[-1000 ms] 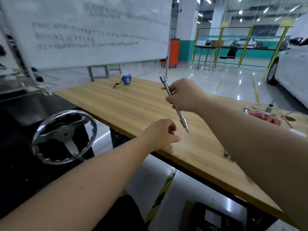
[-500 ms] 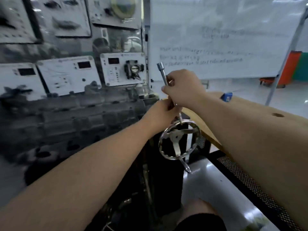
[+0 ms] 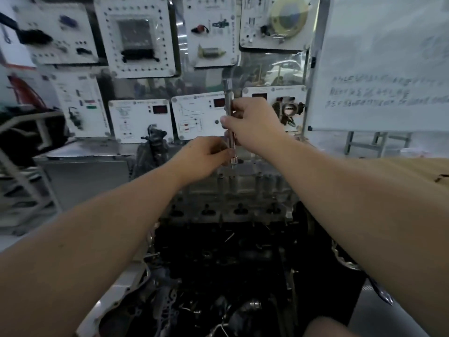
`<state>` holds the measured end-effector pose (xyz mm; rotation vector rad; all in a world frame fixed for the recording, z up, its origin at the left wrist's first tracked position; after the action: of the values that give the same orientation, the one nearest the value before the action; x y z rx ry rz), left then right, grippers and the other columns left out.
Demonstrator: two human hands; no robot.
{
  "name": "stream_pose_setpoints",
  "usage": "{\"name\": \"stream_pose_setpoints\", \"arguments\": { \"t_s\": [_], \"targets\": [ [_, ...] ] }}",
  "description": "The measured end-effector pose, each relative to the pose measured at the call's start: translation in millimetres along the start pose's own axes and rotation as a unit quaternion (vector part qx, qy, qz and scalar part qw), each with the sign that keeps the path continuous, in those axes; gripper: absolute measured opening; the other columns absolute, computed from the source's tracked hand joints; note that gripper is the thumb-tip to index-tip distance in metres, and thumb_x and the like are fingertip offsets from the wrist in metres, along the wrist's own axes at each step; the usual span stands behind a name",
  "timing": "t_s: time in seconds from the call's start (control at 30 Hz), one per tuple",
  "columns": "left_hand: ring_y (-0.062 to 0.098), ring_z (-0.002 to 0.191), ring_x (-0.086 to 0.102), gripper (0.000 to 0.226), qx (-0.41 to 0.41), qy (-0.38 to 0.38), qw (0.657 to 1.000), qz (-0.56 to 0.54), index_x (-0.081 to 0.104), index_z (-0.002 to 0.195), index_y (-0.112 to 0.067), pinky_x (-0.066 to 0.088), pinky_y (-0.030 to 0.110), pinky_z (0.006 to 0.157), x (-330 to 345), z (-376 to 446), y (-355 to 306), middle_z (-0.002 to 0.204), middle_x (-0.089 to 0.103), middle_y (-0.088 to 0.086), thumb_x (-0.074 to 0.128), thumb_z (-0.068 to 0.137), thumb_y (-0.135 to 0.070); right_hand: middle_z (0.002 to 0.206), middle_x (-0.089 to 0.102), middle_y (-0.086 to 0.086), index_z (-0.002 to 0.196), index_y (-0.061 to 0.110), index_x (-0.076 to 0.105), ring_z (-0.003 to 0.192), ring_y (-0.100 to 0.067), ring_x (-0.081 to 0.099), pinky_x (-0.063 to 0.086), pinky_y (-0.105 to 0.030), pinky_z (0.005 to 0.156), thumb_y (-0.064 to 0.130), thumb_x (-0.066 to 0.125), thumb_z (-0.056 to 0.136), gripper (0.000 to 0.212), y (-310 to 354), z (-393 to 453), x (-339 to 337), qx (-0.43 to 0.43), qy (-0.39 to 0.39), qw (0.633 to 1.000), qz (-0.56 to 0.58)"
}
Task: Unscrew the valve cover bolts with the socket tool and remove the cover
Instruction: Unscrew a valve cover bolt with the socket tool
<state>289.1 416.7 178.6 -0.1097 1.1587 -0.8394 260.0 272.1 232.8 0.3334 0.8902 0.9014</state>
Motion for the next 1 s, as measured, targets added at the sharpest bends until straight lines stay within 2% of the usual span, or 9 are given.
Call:
{"name": "stream_pose_setpoints", "arguments": {
  "t_s": [0.13,0.27,0.4,0.5,0.67,0.77,0.87,0.93,1.0],
  "targets": [
    [-0.002,0.051,0.050,0.027,0.010,0.017,0.999,-0.028,0.064,0.076,-0.027,0.037,0.017,0.053,-7.4,0.4,15.4,0.060,0.062,-0.012,0.062,0.101,-0.039,0.083,0.075,0.000,0.090,0.020,0.068,0.069,-0.010,0.075,0.063,-0.045,0.078,0.017,0.066,0.098,0.008,5.9,7.7,17.3,0.005,0.004,0.999,0.044],
    [-0.002,0.047,0.045,0.033,0.016,0.025,0.999,-0.034,0.056,0.071,-0.024,0.033,0.014,0.047,-7.7,3.0,21.8,0.051,0.054,-0.020,0.064,0.100,-0.037,0.084,0.075,0.004,0.104,0.018,0.071,0.074,-0.007,0.073,0.061,-0.037,0.078,0.022,0.067,0.097,0.009,8.4,10.3,24.6,-0.007,0.006,1.000,0.018],
    [-0.002,0.053,0.057,0.028,0.013,0.019,0.998,-0.054,0.061,0.076,-0.022,0.041,0.014,0.052,-5.4,2.5,25.5,0.065,0.068,-0.007,0.066,0.099,-0.037,0.084,0.076,0.003,0.108,0.016,0.071,0.074,-0.007,0.074,0.062,-0.037,0.078,0.022,0.067,0.097,0.013,7.0,8.2,25.1,-0.010,0.001,1.000,0.021],
    [0.017,0.071,0.073,0.027,0.010,0.016,0.997,-0.079,0.063,0.078,-0.020,0.053,0.031,0.069,-1.6,1.4,26.7,0.071,0.070,0.001,0.066,0.099,-0.036,0.083,0.076,0.003,0.109,0.018,0.071,0.070,-0.007,0.074,0.063,-0.038,0.077,0.021,0.068,0.097,0.013,4.9,6.6,24.1,0.002,0.002,0.999,0.047],
    [0.003,0.053,0.060,0.030,0.006,0.032,0.996,-0.084,0.060,0.076,-0.016,0.042,0.013,0.052,-0.8,0.9,31.8,0.055,0.061,-0.012,0.066,0.099,-0.034,0.083,0.075,0.001,0.108,0.019,0.072,0.079,-0.013,0.075,0.061,-0.046,0.081,0.024,0.069,0.096,0.014,3.8,4.4,26.6,-0.009,0.014,0.999,0.043],
    [0.008,0.057,0.063,0.027,0.019,0.033,0.997,-0.073,0.068,0.087,-0.013,0.046,0.021,0.055,-1.3,2.2,30.7,0.065,0.066,-0.004,0.067,0.098,-0.037,0.082,0.076,0.002,0.101,0.019,0.073,0.077,-0.008,0.075,0.061,-0.048,0.082,0.021,0.068,0.096,0.007,1.6,3.6,28.3,-0.020,0.016,0.998,0.063],
    [0.006,0.058,0.060,0.012,0.034,0.046,0.995,-0.078,0.074,0.086,-0.035,0.044,0.021,0.056,-2.7,6.6,30.7,0.066,0.066,-0.009,0.070,0.096,-0.037,0.085,0.077,0.003,0.095,0.027,0.072,0.084,-0.009,0.075,0.061,-0.046,0.085,0.023,0.067,0.097,0.006,-3.6,5.1,28.6,-0.033,0.024,0.997,0.072],
    [0.007,0.066,0.064,0.006,0.038,0.056,0.993,-0.101,0.077,0.088,-0.035,0.049,0.022,0.065,-1.8,11.1,34.0,0.073,0.071,-0.011,0.075,0.093,-0.037,0.085,0.078,0.006,0.091,0.036,0.070,0.086,-0.008,0.075,0.062,-0.043,0.085,0.023,0.067,0.098,0.016,-8.3,5.1,27.7,-0.029,0.050,0.994,0.098],
    [0.018,0.086,0.072,0.007,0.040,0.045,0.990,-0.130,0.079,0.093,-0.028,0.056,0.035,0.086,0.5,14.5,38.4,0.089,0.077,-0.001,0.078,0.090,-0.034,0.090,0.078,-0.002,0.092,0.035,0.071,0.087,-0.011,0.076,0.063,-0.043,0.084,0.018,0.067,0.098,0.018,-13.0,4.2,27.2,-0.020,0.065,0.986,0.155]
  ]
}}
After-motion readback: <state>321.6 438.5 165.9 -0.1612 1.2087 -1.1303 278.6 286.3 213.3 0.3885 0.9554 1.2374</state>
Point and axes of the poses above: each hand's wrist, its own z-axis towards the middle knuckle, its own x-axis out of the palm, y = z × x, the point moved 3 cm from there along z, towards the middle knuckle
